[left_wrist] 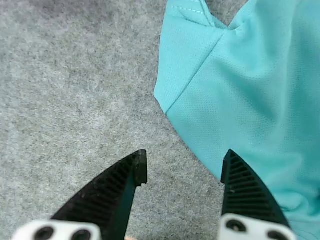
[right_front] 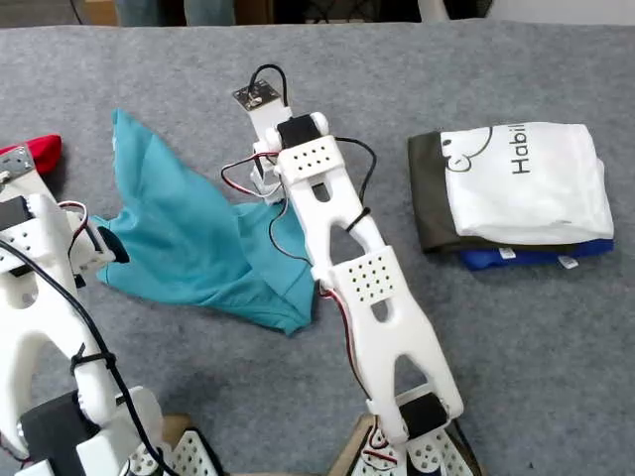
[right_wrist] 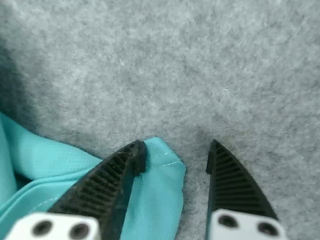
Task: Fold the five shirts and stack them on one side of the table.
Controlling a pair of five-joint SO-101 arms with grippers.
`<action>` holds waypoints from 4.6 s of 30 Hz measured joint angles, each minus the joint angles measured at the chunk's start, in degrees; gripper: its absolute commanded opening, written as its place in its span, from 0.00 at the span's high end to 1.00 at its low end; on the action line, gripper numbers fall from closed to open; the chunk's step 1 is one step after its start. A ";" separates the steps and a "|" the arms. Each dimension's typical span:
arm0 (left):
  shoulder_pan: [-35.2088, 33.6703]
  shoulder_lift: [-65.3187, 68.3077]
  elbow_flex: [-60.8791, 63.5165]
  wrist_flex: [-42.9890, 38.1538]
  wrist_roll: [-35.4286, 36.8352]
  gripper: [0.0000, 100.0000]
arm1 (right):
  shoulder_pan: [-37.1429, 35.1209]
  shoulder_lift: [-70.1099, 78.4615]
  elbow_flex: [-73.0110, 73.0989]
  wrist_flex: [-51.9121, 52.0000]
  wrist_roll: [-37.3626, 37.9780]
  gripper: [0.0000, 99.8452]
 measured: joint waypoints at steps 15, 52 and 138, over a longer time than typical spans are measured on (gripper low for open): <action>0.00 0.00 0.00 0.00 0.00 0.74 | 1.58 0.35 -5.89 5.19 0.00 0.99; 14.51 14.95 -8.09 -31.03 16.44 0.74 | 25.05 -25.93 -10.29 8.88 -0.35 0.99; -2.90 55.03 -76.31 15.82 8.44 0.97 | -14.33 -31.82 51.43 -13.71 11.96 0.94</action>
